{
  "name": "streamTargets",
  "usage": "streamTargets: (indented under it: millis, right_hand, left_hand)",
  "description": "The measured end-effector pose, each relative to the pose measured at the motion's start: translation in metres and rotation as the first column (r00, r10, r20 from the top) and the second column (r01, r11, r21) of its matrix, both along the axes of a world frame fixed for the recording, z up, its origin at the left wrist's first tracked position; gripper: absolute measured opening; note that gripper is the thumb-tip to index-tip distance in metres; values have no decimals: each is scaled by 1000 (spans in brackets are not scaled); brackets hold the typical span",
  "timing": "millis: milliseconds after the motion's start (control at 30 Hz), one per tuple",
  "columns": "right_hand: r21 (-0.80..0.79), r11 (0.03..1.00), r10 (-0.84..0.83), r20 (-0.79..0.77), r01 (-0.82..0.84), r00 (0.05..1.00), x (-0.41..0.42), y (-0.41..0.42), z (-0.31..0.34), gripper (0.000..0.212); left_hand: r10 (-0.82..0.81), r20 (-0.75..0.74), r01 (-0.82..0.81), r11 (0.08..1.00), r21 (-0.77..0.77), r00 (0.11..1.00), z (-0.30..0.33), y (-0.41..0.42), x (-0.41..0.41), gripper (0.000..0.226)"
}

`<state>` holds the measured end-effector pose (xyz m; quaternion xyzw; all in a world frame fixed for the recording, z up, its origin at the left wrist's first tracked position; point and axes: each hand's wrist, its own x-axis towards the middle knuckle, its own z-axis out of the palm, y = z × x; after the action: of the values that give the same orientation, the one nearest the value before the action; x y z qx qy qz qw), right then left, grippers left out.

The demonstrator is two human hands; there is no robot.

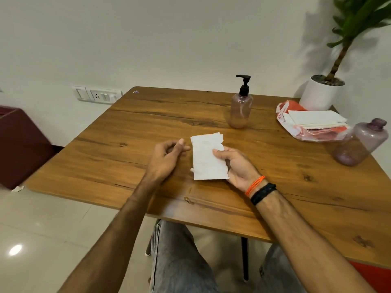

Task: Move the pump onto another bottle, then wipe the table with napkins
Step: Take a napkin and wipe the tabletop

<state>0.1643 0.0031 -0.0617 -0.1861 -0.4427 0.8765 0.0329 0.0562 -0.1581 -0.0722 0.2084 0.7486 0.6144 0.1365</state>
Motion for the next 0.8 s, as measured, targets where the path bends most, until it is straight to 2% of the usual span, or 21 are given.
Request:
streamTargets:
  millis: [33,100,267,367,500,600,733,800]
  right_hand:
    - [20,1000,1,-5,-1,1000,-2,0,0,32]
    - [80,997,-2,-13,3,1000,-3,2,2,30]
    - [258,965,-49,7,45,999,-2,9,3,24]
    - [403,914,-63,58,34,996,1,14,2,21]
    - [425,905,-39,67,7,997,4,21,2,30]
    - [443,896,-53,44,28,998,4,24,3,32]
    - [479,877,-35,-6,34,999,5,27,5,18]
    - [530,847,-16,-50,40,999,6,27,7,25]
  left_hand:
    - [-40,145,24,994,110,989,3,5,3,32]
    - [-104,297,48,981,188,949,9,11,6,34]
    - [-94,419,2,977,215,903,16,16,11,40]
    - [-78,441,-31,972,234,894,17,17,13,42]
    - [-90,440,-17,972,235,894,17,19,12,52]
    - [-81,380,-11,972,234,921,16,19,9,57]
    - [-102,280,22,961,275,955,16,20,8,50]
    - [-107,269,30,961,276,957,16,20,7,43]
